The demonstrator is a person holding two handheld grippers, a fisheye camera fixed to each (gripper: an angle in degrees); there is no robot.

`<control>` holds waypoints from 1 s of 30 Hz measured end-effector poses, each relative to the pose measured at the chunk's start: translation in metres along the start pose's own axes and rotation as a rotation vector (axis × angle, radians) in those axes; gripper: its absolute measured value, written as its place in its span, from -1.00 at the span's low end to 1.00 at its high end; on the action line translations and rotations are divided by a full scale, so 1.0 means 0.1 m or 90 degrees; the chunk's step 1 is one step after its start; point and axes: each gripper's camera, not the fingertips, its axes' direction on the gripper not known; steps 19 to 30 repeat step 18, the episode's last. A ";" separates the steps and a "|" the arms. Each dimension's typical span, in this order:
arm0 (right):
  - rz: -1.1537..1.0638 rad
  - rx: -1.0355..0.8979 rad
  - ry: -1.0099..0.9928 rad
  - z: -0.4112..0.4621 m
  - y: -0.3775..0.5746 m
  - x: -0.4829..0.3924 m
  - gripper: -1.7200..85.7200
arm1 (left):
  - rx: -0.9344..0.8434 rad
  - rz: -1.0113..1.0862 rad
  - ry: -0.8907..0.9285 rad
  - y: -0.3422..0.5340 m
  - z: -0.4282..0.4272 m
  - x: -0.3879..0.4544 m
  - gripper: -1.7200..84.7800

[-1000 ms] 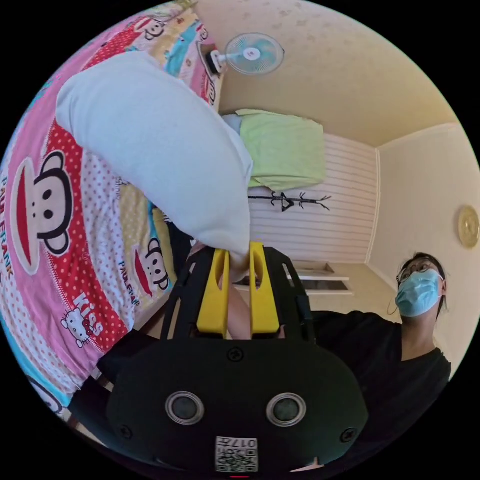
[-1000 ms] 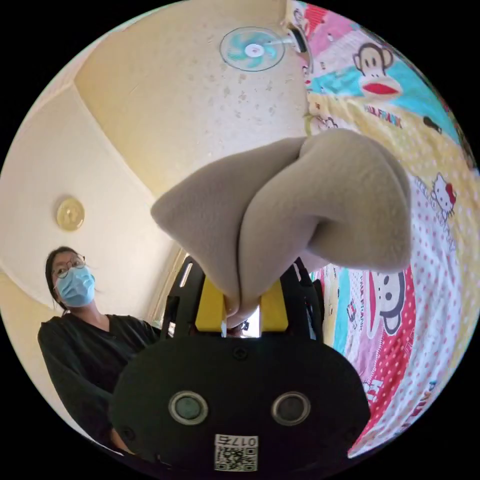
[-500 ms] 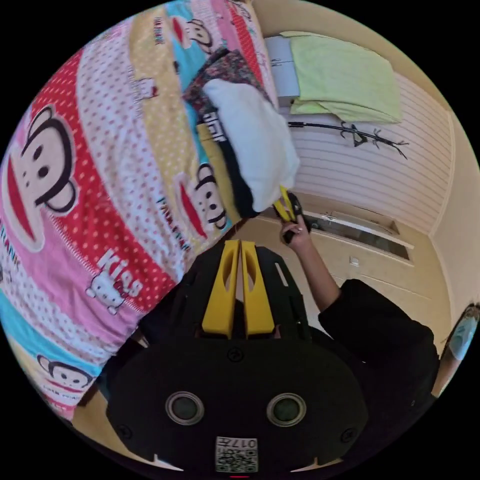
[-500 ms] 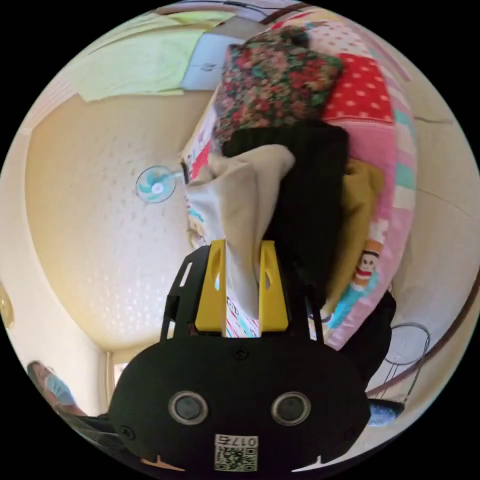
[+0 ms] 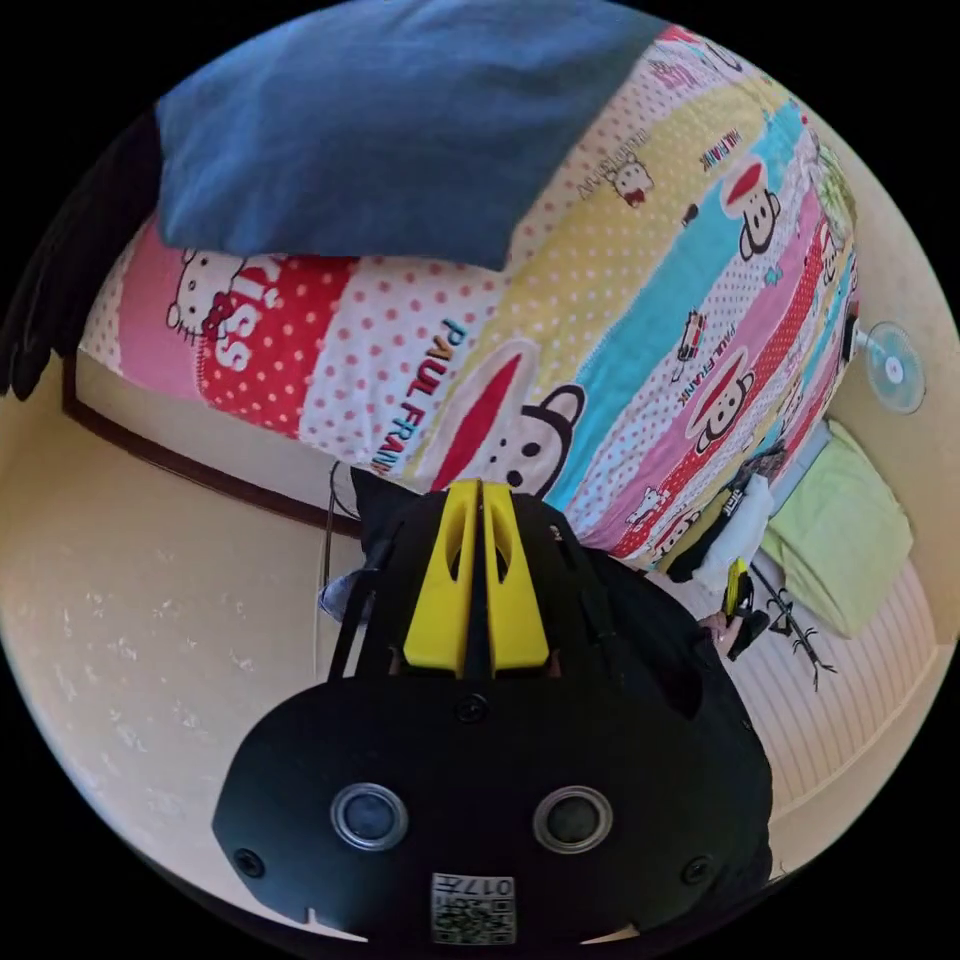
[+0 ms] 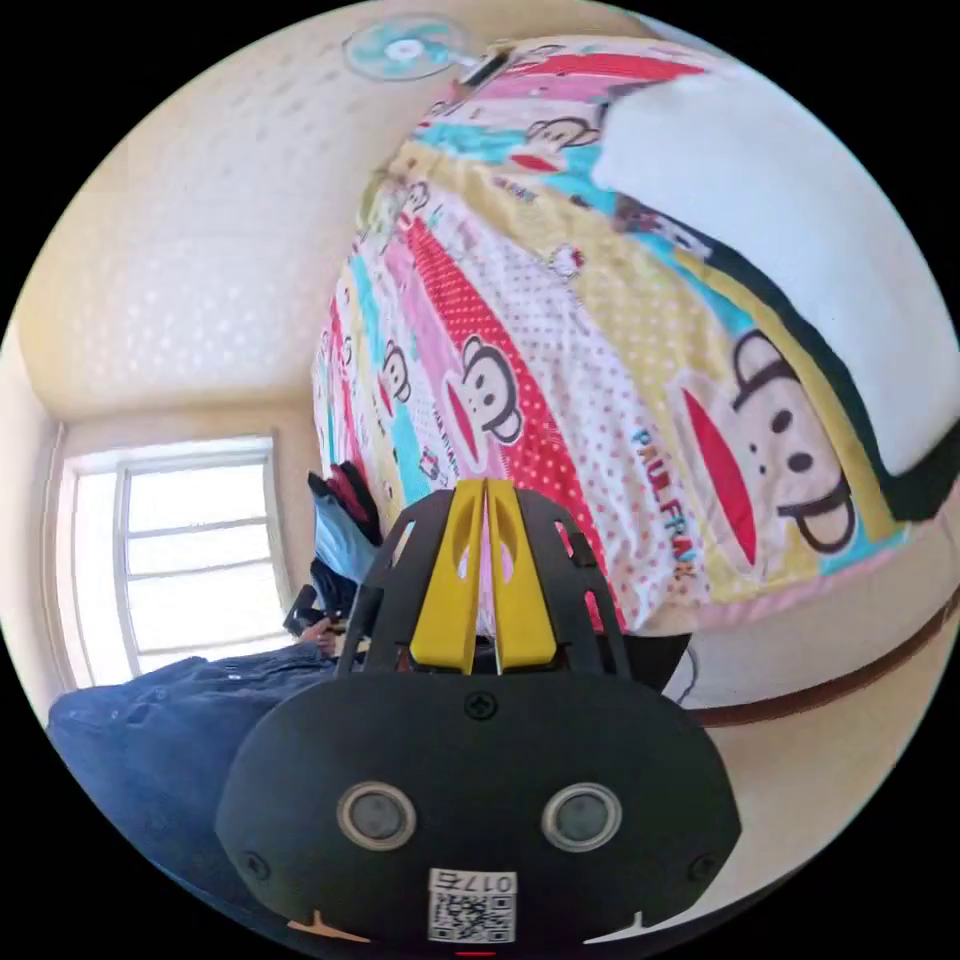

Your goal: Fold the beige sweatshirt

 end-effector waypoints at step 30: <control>-0.606 0.065 -0.041 -0.03 0.89 -3.42 -0.95 | 0.600 -0.131 0.387 1.31 -1.45 -2.88 -0.78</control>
